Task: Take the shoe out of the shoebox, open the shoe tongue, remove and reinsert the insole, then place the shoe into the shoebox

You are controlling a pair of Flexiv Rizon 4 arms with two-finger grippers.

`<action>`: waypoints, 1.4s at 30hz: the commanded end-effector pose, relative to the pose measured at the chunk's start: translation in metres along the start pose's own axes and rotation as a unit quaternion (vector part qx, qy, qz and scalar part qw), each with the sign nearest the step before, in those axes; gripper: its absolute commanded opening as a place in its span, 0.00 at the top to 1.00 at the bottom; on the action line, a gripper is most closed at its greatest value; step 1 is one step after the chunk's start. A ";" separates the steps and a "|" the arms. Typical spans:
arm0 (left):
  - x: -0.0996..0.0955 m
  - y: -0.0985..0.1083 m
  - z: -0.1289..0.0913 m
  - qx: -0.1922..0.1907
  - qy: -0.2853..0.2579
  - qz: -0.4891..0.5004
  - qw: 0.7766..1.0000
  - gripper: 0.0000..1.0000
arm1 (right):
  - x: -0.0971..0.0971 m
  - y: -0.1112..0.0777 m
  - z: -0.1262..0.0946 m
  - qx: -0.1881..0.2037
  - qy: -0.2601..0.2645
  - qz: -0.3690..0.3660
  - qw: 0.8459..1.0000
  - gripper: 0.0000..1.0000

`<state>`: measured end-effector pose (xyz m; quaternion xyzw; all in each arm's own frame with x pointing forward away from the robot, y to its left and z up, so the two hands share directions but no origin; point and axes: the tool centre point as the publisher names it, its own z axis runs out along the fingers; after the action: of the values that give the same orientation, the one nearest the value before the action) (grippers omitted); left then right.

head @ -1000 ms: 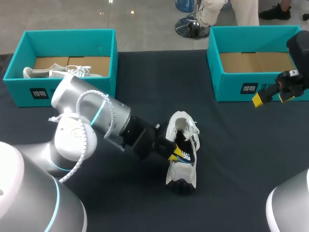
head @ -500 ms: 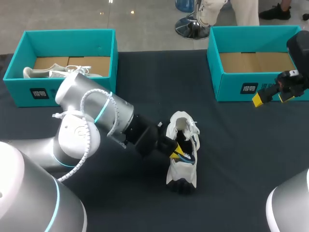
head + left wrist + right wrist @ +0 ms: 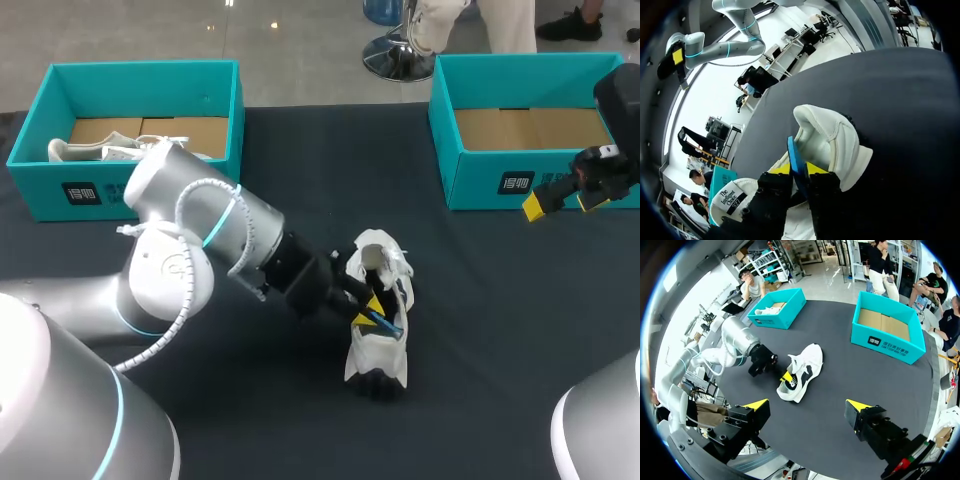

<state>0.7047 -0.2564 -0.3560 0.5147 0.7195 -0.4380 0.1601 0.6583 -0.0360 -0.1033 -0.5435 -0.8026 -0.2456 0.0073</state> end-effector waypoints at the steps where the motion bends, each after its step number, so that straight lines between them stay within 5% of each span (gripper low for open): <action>1: 0.002 -0.004 -0.012 0.001 -0.010 0.004 1.000 0.00 | 0.000 0.005 0.001 0.005 0.000 0.001 1.000 0.00; 14: -0.022 -0.025 -0.046 0.018 -0.035 0.009 0.999 0.00 | 0.000 0.005 0.001 0.005 0.000 0.001 1.000 0.00; 19: -0.030 -0.034 -0.060 0.007 0.038 -0.032 0.999 0.00 | 0.000 0.005 0.001 0.005 0.000 0.001 1.000 0.00; 27: -0.015 -0.040 -0.073 -0.067 0.200 -0.051 0.976 0.00 | 0.000 0.005 0.001 0.005 0.000 0.001 1.000 0.00; 42: -0.015 -0.040 -0.073 -0.067 0.200 -0.051 0.976 0.00 | 0.000 0.005 0.001 0.005 0.000 0.001 1.000 0.00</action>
<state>0.6897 -0.2091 -0.2856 0.5405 0.7896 -0.2888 0.0311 0.6583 -0.0360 -0.1033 -0.5436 -0.8026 -0.2455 0.0072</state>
